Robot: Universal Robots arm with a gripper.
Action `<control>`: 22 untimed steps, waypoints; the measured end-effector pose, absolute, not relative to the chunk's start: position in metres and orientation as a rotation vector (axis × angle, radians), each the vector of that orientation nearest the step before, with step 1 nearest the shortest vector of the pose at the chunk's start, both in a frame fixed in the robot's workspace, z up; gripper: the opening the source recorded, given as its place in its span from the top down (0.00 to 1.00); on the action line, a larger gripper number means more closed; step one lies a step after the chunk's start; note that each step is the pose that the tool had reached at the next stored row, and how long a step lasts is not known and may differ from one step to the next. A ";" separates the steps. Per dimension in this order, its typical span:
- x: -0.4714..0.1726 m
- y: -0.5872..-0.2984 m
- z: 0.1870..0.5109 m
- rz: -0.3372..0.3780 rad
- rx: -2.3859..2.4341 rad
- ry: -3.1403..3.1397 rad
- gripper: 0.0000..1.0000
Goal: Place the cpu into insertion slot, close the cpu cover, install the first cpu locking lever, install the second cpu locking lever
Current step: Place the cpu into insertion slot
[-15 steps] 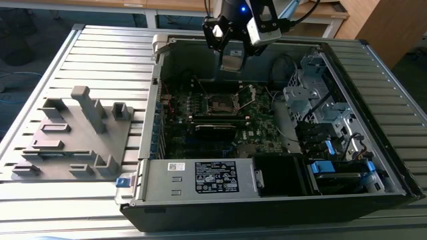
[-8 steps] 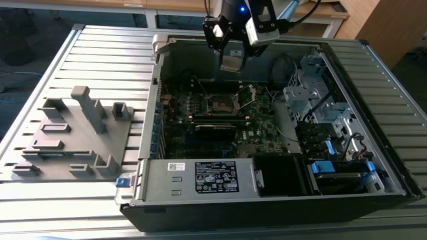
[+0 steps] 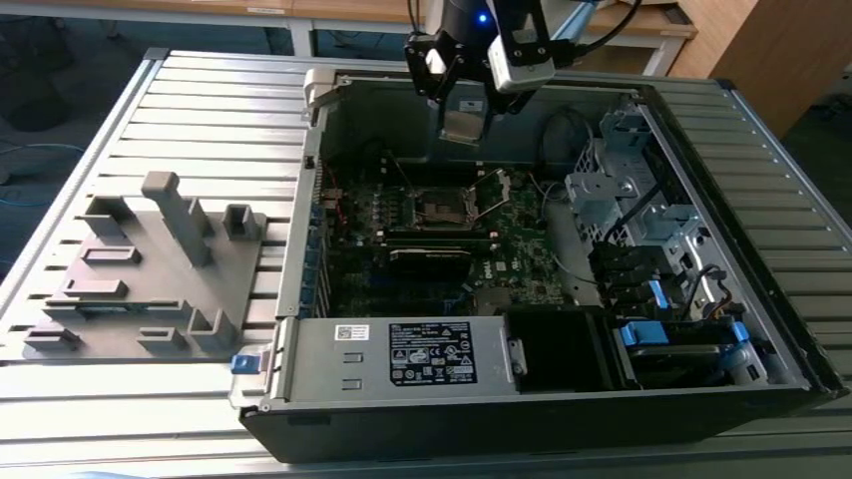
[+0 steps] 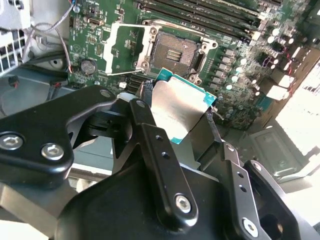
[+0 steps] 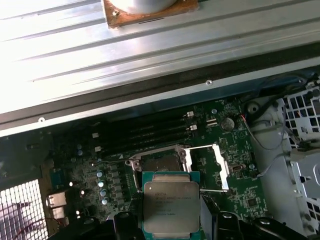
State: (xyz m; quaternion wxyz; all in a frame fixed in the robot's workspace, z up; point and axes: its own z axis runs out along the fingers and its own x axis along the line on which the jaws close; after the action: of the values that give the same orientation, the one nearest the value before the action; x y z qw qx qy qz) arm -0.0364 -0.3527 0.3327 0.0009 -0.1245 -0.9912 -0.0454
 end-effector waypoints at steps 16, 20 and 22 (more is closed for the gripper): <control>-0.036 -0.353 0.332 -0.143 -0.505 -3.099 0.46; -0.036 -0.353 0.332 -0.143 -0.506 -3.099 0.46; -0.036 -0.353 0.332 -0.143 -0.506 -3.099 0.46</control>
State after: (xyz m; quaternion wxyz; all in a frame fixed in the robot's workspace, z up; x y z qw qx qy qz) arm -0.0363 -0.3527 0.3323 -0.0007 -0.1609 -0.9859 -0.0454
